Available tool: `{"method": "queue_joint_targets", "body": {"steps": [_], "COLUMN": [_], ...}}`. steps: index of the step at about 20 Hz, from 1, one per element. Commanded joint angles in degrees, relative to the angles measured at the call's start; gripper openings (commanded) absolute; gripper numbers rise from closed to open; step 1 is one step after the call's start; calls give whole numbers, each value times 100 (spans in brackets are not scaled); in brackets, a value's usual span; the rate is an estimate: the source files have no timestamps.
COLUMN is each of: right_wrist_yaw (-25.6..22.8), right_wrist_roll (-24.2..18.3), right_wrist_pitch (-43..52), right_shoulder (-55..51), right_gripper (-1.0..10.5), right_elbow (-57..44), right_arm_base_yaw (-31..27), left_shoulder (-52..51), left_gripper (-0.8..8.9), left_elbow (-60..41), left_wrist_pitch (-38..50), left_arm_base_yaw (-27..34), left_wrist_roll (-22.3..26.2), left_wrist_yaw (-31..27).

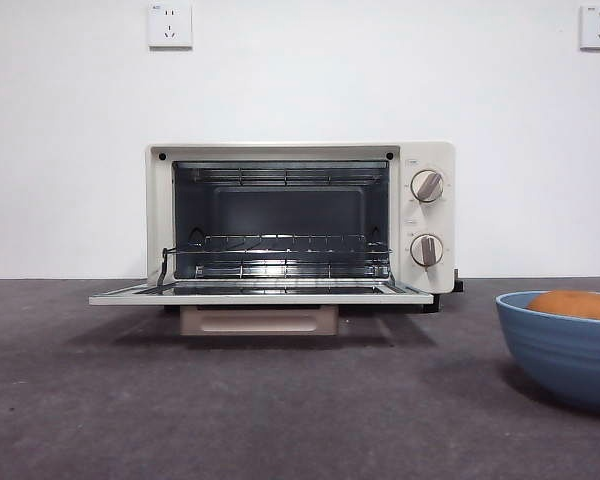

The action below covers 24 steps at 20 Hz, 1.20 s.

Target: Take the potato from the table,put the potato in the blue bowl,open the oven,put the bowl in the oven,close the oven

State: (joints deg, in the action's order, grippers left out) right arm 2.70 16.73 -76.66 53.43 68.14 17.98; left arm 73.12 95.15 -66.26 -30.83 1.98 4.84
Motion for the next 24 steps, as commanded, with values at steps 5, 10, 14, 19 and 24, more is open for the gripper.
{"method": "queue_joint_targets", "body": {"steps": [5,10,14,19,24], "right_wrist_yaw": [-87,131,765,538,166], "right_wrist_roll": [177,684,1071,1215,1351], "right_wrist_pitch": [868,1574,1836,1751,1753], "right_shoulder": [1141,1241,1241,1241,1292], "right_gripper": [294,289,289,286,284], "right_elbow": [-389,-1589,-2065,-2065,-2090], "right_arm_base_yaw": [-9,-345,-573,-573,-608], "left_shoulder": [-909,-1523,-1956,-2249,-2361], "left_gripper": [-5,-5,-5,-5,-5], "left_elbow": [-28,-28,-28,-28,-28], "left_wrist_pitch": [-627,-925,-925,-925,-925], "left_arm_base_yaw": [-20,-20,-20,-20,-20], "left_wrist_roll": [122,55,-31,-31,-31], "left_wrist_yaw": [-570,-785,-789,-791,-789]}}
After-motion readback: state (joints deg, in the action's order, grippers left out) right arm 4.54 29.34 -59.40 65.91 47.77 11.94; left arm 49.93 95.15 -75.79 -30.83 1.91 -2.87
